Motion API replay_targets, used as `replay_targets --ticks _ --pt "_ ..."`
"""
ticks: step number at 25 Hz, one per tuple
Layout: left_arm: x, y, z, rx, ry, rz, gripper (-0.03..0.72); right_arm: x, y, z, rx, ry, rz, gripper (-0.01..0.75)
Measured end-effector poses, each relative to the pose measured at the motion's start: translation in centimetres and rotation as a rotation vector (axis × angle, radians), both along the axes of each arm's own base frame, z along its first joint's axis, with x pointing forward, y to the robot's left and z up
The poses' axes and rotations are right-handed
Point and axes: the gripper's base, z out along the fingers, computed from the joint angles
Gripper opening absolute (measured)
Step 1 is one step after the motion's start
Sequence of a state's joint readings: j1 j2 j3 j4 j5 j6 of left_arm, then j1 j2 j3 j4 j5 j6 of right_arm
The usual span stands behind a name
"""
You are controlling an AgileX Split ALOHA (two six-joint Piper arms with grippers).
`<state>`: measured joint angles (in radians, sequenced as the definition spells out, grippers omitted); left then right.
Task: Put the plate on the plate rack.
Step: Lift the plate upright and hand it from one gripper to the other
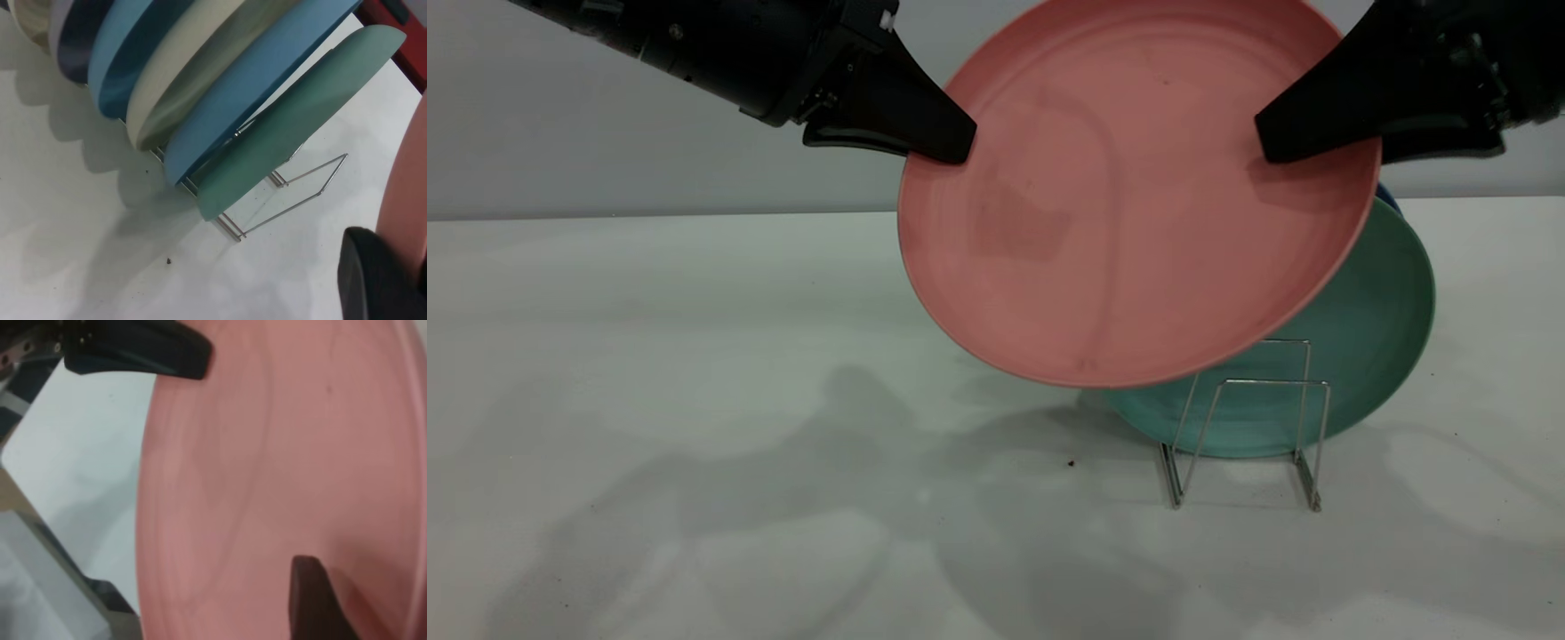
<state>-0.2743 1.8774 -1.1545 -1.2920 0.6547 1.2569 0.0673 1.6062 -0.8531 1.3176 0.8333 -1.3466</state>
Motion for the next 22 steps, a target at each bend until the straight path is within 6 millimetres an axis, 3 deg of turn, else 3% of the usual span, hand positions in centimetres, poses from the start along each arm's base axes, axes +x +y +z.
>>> replay_targets --ticks 7,13,18,22 --pt "-0.3 -0.9 -0.4 0.003 0.007 -0.022 0.018 0.0 0.2 0.1 0.029 -0.008 0.020 0.310" --pt "-0.4 -1.1 -0.6 0.003 0.010 -0.031 0.018 0.3 -0.2 -0.2 -0.004 -0.019 -0.011 0.112" --pt "-0.4 -1.1 -0.5 0.003 0.010 -0.033 0.035 0.3 -0.3 -0.3 -0.027 -0.027 -0.008 0.104" --pt "-0.4 -1.1 -0.5 0.001 0.012 -0.035 0.124 0.4 -0.5 -0.5 -0.052 -0.035 -0.010 0.094"
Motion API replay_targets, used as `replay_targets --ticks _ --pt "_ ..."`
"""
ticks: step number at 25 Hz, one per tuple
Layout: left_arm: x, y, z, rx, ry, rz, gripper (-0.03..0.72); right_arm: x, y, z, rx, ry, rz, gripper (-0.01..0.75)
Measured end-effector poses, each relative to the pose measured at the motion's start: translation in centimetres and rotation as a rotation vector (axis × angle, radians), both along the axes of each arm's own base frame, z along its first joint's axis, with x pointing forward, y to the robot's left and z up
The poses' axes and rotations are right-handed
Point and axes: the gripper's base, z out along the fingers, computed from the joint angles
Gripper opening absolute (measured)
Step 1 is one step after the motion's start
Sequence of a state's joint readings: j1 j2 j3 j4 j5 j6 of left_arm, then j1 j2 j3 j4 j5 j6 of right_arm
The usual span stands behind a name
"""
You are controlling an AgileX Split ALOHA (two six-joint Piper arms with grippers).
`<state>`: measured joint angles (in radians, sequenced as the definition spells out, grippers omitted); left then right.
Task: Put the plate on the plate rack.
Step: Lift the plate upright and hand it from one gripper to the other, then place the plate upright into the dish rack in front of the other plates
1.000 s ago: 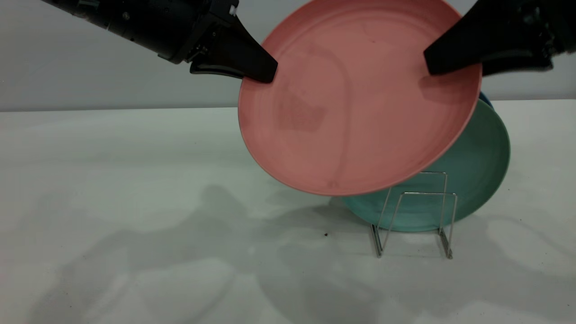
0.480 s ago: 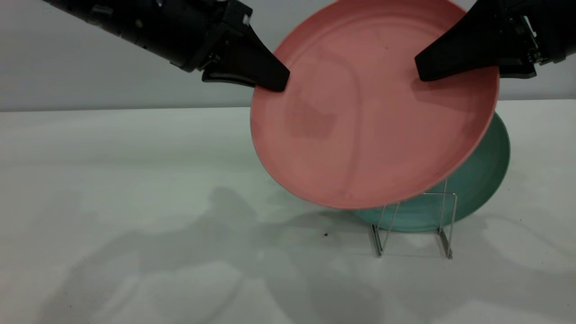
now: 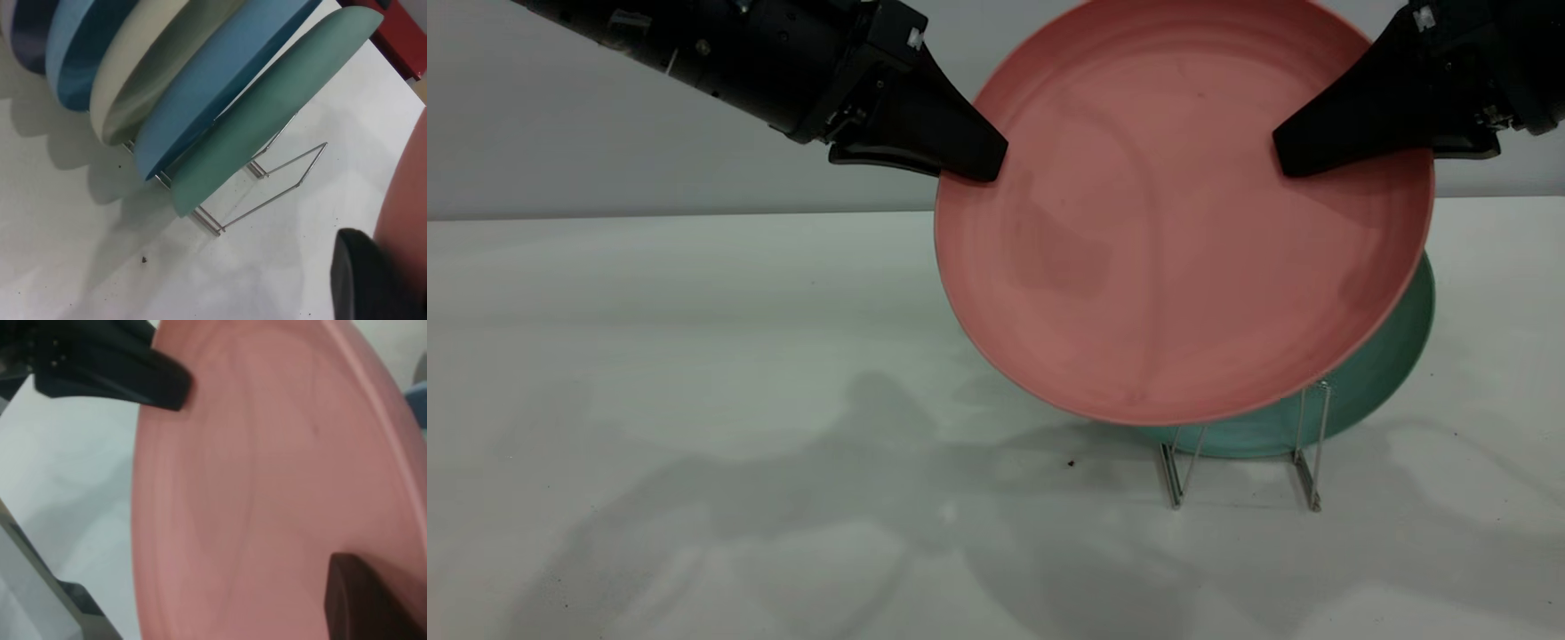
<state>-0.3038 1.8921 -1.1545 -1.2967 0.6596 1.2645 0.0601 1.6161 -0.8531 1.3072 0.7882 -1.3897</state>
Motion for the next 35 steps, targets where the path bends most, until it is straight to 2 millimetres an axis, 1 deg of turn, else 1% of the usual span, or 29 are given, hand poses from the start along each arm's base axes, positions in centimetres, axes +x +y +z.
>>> replay_targets --ticks 1,4,6,8,10,12,15,17,20,25,31,35 --pt "0.0 0.0 0.0 -0.001 0.001 -0.001 0.157 0.0 0.0 0.0 -0.006 -0.001 -0.001 0.094" --pt "0.0 0.0 0.0 -0.001 0.001 -0.002 0.295 0.0 -0.2 -0.2 -0.030 -0.010 0.002 0.090" --pt "0.0 0.0 0.1 -0.002 0.000 -0.001 0.373 0.0 -0.3 -0.3 -0.068 -0.020 0.014 0.090" --pt "0.0 0.0 0.1 -0.003 0.002 0.003 0.435 0.1 -0.5 -0.4 -0.113 -0.034 0.034 0.090" --pt "0.0 0.0 0.1 -0.004 0.003 0.009 0.465 0.1 -0.7 -0.5 -0.158 -0.050 0.051 0.090" --pt "-0.1 0.0 0.5 -0.007 -0.006 0.011 0.477 0.3 -1.0 -0.3 -0.197 -0.069 0.049 0.090" --pt "-0.1 0.4 1.5 -0.010 -0.025 0.023 0.482 0.7 -1.4 0.6 -0.261 -0.120 0.041 0.090" --pt "0.1 1.2 1.8 -0.012 -0.027 0.047 0.484 0.9 -1.6 1.4 -0.293 -0.157 0.037 0.090" --pt "0.6 2.8 1.9 -0.010 -0.011 0.088 0.483 0.9 -1.9 2.0 -0.339 -0.203 0.023 0.090" --pt "1.2 4.6 1.9 -0.019 0.003 0.130 0.483 0.9 -2.2 2.2 -0.405 -0.250 0.049 0.090" --pt "1.2 4.9 1.9 -0.021 0.008 0.134 0.483 0.9 -2.4 2.1 -0.468 -0.305 0.118 0.090" --pt "1.2 4.9 1.9 -0.019 0.007 0.132 0.483 0.8 -2.6 2.8 -0.507 -0.364 0.126 0.090"
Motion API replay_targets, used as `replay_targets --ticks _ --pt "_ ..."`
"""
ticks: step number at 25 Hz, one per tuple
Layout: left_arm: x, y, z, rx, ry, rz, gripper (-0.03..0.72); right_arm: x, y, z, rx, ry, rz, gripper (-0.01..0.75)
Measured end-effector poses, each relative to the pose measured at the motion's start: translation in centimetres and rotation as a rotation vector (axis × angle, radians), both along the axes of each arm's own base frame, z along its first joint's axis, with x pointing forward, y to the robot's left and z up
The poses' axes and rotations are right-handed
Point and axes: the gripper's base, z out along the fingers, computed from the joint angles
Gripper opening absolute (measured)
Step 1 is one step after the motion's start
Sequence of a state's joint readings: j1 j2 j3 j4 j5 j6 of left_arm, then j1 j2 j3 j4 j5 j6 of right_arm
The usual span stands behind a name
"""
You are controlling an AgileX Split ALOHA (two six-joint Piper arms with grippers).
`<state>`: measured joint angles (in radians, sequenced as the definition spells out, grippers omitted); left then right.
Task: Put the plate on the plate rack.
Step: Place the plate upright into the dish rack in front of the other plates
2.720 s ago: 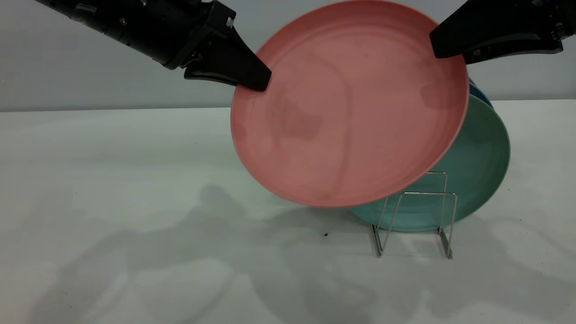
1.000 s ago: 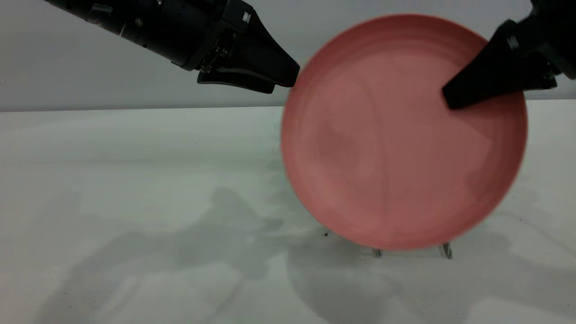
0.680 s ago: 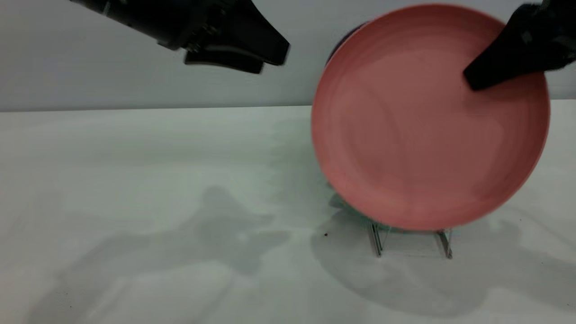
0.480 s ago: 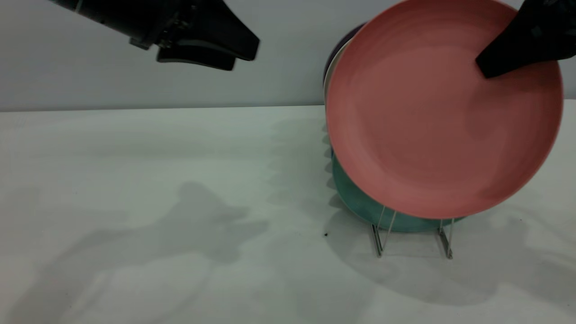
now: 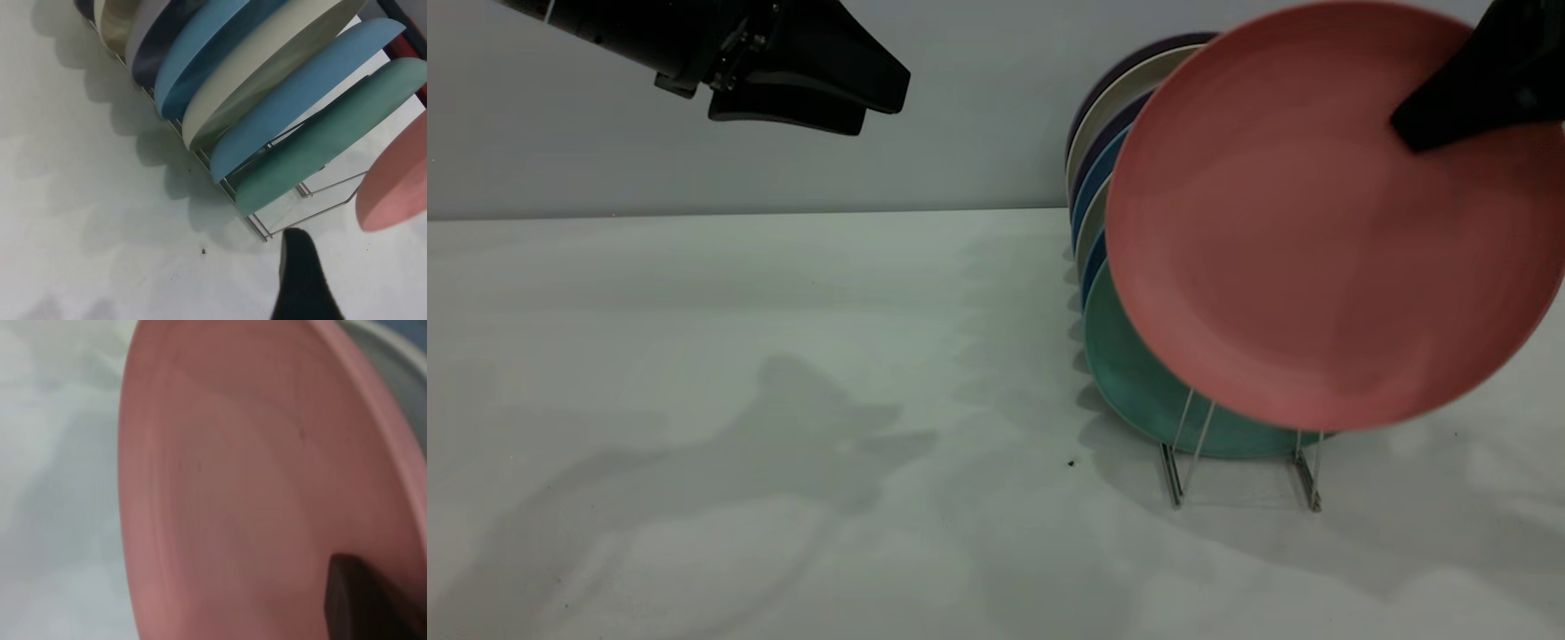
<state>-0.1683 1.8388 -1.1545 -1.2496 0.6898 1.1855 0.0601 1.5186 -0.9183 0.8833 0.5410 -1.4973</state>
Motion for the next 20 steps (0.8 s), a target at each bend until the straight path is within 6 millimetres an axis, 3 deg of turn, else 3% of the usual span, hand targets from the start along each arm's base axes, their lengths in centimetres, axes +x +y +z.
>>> replay_targets --ticks 8,14,20 --pt "0.0 0.1 -0.1 0.015 -0.004 -0.002 0.483 -1.0 -0.1 2.4 -0.044 -0.116 0.046 0.089" --pt "0.0 0.1 -0.1 0.016 -0.004 -0.002 0.483 -1.2 -0.1 2.8 -0.102 -0.172 0.116 0.088" --pt "0.0 0.1 -0.1 0.016 -0.004 -0.002 0.483 -1.5 1.8 2.9 -0.177 -0.243 0.259 0.088"
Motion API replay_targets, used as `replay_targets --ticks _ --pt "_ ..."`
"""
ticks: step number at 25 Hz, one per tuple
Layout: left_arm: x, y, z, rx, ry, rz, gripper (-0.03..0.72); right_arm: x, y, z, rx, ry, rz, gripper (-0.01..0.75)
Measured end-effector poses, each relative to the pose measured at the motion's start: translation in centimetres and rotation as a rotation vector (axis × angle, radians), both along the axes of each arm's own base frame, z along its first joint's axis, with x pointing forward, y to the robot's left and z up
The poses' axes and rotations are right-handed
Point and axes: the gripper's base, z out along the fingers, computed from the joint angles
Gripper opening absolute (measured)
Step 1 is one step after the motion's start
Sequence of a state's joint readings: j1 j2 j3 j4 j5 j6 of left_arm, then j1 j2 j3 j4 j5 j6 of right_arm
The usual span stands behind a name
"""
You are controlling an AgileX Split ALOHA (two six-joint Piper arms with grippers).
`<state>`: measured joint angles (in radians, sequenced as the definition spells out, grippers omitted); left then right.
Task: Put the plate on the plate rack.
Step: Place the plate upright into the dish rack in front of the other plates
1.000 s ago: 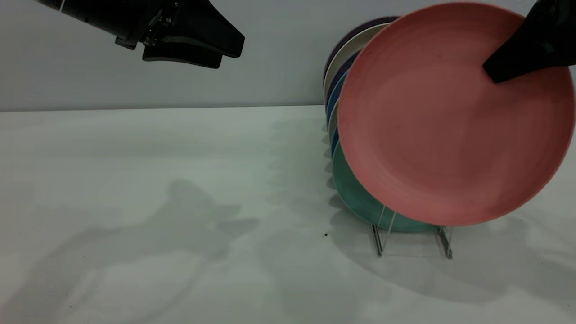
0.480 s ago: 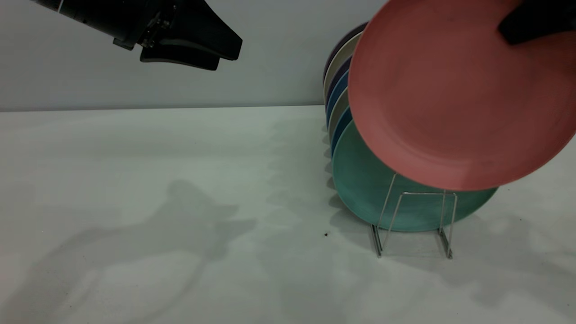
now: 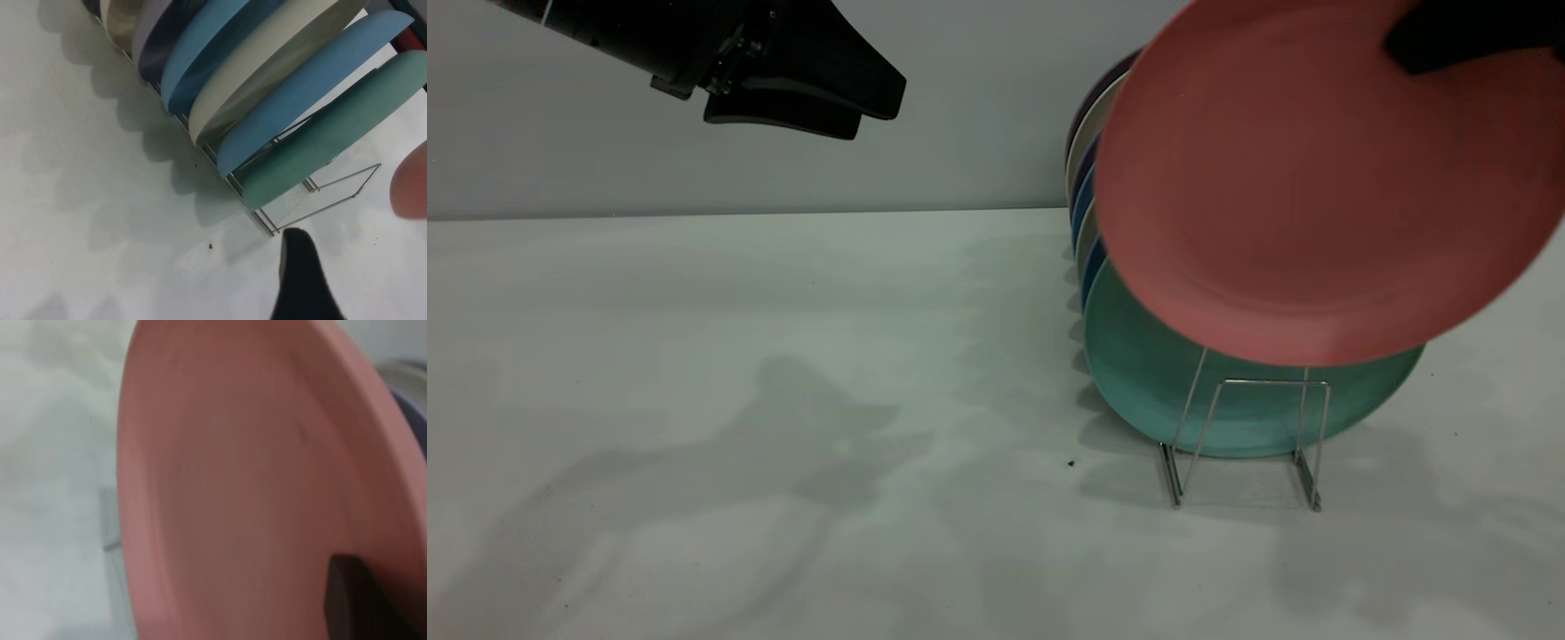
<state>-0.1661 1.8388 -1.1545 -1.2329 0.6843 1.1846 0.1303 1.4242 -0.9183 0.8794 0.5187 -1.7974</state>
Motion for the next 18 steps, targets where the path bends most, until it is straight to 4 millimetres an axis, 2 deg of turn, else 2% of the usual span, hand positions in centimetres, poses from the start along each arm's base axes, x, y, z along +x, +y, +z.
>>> replay_targets --ticks 3,11,18 --pt "0.00 0.00 0.00 0.000 0.000 0.000 0.483 -0.02 0.81 0.10 -0.031 -0.041 0.033 0.088" --pt "0.01 0.01 0.00 0.001 -0.001 0.001 0.483 0.28 0.72 0.19 -0.075 -0.094 0.039 0.088" --pt "0.02 0.01 0.00 0.001 -0.001 0.002 0.483 0.72 0.75 -0.61 -0.094 -0.082 0.047 0.088"
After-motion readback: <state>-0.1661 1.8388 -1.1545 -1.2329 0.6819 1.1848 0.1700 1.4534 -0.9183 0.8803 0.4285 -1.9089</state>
